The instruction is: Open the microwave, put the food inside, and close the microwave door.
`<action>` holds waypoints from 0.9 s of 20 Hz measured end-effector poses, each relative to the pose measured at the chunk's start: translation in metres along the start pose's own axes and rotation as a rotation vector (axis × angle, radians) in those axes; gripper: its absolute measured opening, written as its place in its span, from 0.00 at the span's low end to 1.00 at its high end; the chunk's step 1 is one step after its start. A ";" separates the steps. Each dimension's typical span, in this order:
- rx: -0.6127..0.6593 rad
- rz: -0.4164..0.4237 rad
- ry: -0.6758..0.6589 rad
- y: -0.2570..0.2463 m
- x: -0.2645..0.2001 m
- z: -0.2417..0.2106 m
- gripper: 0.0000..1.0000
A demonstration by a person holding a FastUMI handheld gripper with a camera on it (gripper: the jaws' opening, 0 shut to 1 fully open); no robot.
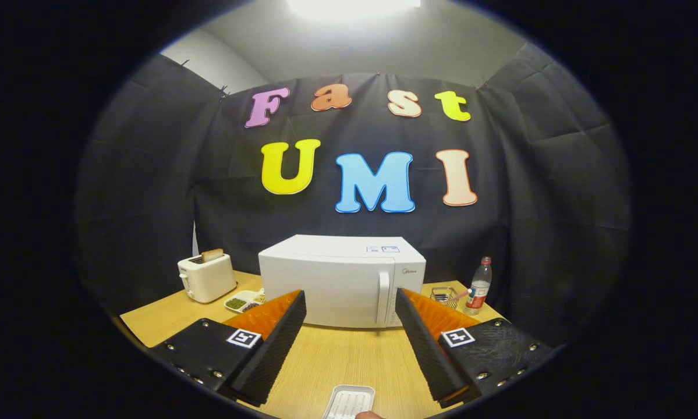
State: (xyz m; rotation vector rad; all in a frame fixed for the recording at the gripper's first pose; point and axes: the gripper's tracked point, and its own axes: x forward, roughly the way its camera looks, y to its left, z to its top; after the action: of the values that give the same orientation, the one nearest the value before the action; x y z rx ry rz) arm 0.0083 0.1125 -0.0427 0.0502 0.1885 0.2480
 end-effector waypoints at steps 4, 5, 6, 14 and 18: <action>-0.005 0.023 -0.004 0.008 0.003 0.006 0.97; -0.005 0.028 -0.007 0.010 0.004 0.008 0.97; -0.007 0.030 -0.013 0.011 0.004 0.011 0.97; 0.015 0.033 -0.025 0.010 0.007 0.018 0.97; 0.010 0.026 -0.016 0.005 0.010 0.015 0.97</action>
State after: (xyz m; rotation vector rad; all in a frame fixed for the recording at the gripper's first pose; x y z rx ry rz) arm 0.0194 0.1198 -0.0291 0.0647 0.1732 0.2724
